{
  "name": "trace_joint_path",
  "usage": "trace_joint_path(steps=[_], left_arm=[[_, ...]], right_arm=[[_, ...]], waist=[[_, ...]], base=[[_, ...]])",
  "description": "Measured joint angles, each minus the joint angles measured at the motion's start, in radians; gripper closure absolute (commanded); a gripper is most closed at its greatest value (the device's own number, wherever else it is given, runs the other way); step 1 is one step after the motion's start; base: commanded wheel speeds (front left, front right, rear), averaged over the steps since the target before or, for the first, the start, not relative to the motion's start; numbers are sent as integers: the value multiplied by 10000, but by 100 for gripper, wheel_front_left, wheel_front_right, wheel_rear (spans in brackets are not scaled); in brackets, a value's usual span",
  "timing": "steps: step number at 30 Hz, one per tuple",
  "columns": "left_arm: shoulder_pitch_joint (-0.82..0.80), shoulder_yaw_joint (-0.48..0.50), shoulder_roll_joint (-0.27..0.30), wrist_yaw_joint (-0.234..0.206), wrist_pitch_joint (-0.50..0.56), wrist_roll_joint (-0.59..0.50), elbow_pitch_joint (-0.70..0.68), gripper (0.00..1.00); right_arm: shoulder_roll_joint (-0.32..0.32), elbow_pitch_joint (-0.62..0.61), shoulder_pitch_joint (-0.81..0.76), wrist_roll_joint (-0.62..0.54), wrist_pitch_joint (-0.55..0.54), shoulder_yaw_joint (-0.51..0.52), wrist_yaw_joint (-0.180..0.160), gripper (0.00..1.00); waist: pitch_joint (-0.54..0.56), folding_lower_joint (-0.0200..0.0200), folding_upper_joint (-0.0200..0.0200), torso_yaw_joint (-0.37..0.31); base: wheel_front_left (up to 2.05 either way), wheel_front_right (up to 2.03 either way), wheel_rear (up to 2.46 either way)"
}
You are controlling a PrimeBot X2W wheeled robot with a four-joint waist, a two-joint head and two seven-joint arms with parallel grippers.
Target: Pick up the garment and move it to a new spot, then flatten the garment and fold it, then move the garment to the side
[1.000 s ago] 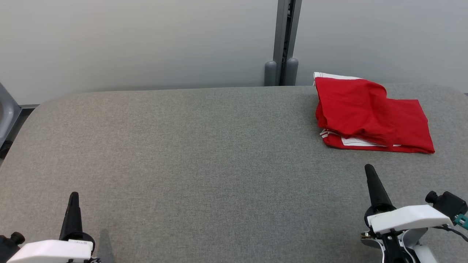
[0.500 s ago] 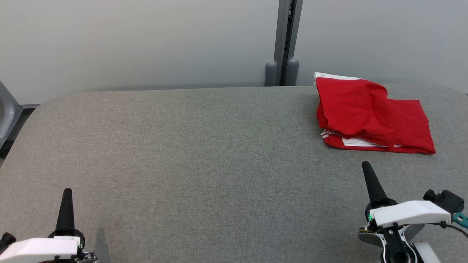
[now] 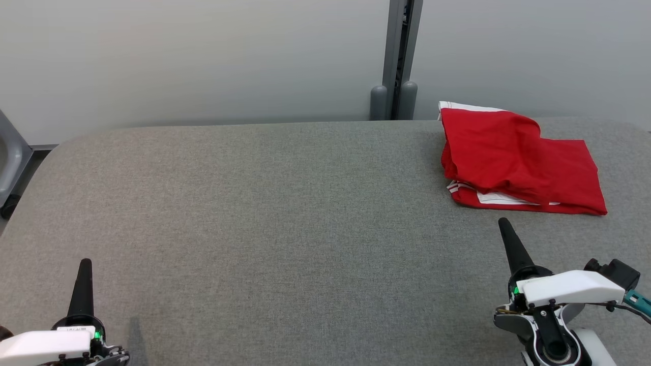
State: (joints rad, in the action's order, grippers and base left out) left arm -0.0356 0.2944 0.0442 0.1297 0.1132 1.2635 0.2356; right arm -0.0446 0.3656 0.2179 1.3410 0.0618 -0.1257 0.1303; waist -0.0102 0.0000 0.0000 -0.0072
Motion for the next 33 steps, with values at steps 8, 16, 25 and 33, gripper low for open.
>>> trace_joint_path(steps=[8,16,25,33], left_arm=[[-111,136,6,0,203,675,-17,100],[-142,282,10,0,433,1310,-31,100],[-288,426,17,0,646,1977,-52,100],[-325,535,23,0,838,2535,-65,100]], right_arm=[[-2,92,130,681,-104,-61,0,100],[-2,188,250,1304,-221,-98,0,100],[-4,314,403,1960,-359,-136,0,100],[-4,380,531,2508,-447,-173,0,100]], waist=[[5,0,0,15],[10,0,0,30],[16,0,0,47],[21,0,0,62]], base=[[0,0,0],[0,0,0],[0,0,0],[0,0,0]])
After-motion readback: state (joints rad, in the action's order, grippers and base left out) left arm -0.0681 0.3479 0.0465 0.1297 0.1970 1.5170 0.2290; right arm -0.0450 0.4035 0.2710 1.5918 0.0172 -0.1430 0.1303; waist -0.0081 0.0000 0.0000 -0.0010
